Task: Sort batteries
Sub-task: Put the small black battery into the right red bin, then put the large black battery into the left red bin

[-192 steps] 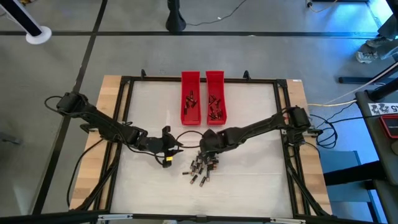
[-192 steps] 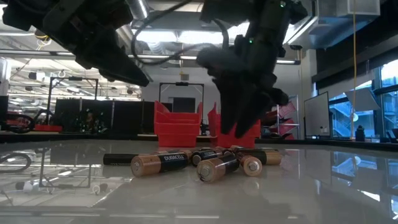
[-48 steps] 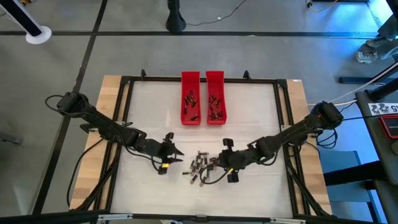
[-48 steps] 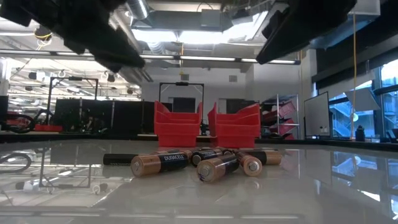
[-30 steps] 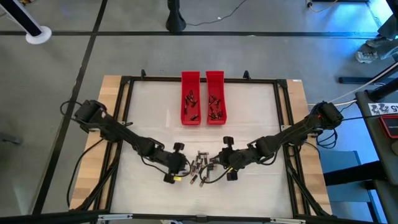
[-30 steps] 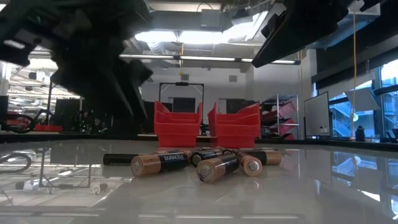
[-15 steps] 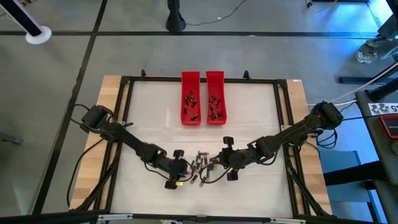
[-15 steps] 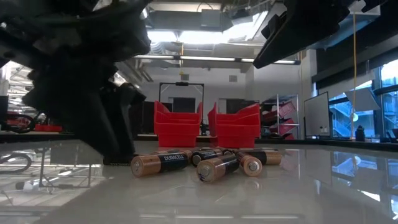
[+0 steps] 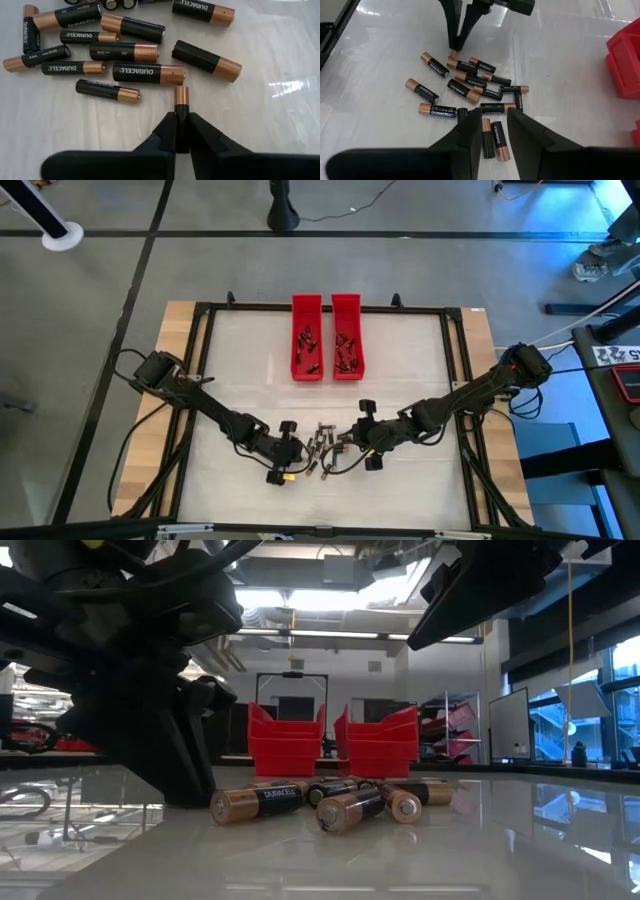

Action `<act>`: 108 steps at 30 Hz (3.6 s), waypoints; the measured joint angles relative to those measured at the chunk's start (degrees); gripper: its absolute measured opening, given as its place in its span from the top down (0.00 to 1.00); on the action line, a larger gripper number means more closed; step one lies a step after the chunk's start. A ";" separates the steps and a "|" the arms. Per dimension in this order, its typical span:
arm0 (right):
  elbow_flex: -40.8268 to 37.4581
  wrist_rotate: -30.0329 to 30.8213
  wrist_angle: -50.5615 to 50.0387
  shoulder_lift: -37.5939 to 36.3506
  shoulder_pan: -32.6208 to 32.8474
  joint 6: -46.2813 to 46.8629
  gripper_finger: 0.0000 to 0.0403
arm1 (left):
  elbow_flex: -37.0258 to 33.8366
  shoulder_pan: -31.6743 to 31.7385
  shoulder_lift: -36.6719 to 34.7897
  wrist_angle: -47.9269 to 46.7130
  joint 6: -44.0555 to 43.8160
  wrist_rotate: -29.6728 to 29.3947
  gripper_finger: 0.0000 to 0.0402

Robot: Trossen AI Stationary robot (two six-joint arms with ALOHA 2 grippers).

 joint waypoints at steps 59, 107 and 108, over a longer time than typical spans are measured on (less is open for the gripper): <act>0.02 10.41 -8.61 0.02 -0.02 4.87 0.76 | 27.50 45.17 2.69 -3.70 15.09 10.36 0.96; 0.00 3.68 -6.31 5.22 -0.04 5.29 0.65 | -12.70 17.39 -30.34 4.16 -1.77 0.64 0.67; 0.00 3.09 -6.31 5.20 -0.04 4.49 0.62 | -13.79 16.40 -29.93 7.75 -1.76 0.60 0.67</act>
